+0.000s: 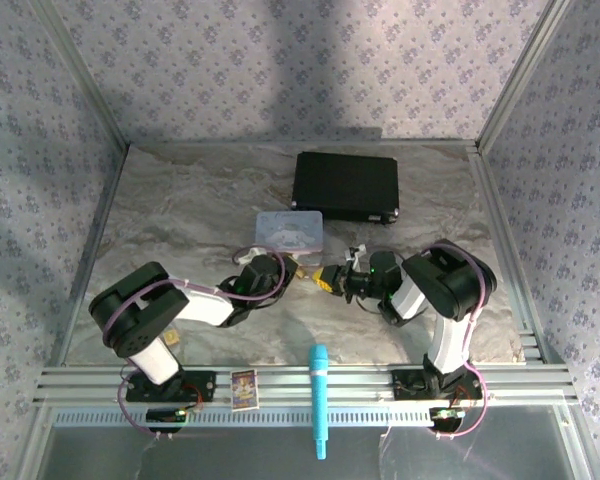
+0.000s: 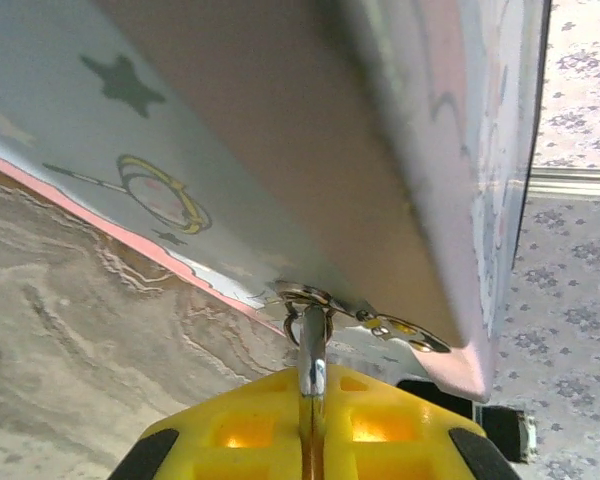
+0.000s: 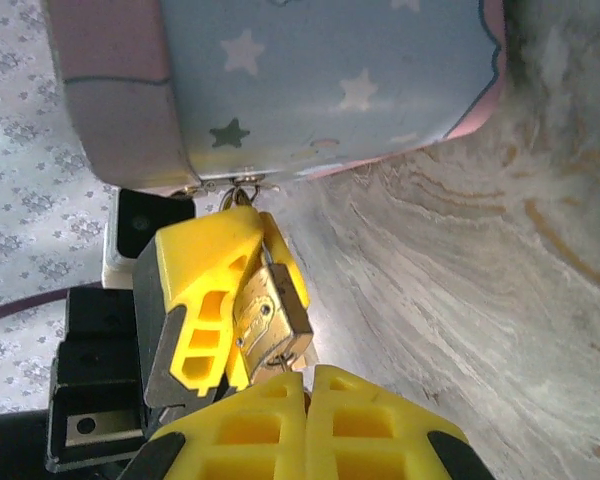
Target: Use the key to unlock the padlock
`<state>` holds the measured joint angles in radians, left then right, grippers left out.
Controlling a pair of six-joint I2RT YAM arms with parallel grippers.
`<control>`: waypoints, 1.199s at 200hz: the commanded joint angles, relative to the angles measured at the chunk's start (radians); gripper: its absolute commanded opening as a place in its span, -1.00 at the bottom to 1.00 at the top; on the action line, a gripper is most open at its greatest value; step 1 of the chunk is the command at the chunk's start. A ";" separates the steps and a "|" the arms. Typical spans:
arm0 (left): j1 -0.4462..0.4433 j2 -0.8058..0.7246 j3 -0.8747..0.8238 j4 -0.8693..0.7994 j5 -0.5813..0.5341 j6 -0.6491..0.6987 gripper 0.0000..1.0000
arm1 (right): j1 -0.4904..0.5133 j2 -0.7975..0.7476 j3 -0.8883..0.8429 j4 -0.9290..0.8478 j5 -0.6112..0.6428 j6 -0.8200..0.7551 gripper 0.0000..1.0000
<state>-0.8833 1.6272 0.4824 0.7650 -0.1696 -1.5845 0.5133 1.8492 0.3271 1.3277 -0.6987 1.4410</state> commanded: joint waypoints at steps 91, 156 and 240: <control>-0.062 0.045 0.038 0.079 0.079 -0.084 -1.00 | 0.064 0.031 0.032 0.062 0.052 0.006 -1.00; -0.068 0.039 0.034 0.055 0.059 -0.095 -1.00 | 0.087 0.026 0.015 0.061 0.131 0.022 -1.00; -0.078 0.049 0.076 -0.337 0.005 -0.087 -0.68 | 0.086 -0.061 -0.089 -0.063 0.212 -0.078 -1.00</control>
<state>-0.9432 1.6646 0.5518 0.6151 -0.1852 -1.6581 0.5915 1.8359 0.2474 1.3235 -0.5255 1.4231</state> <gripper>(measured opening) 0.128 0.051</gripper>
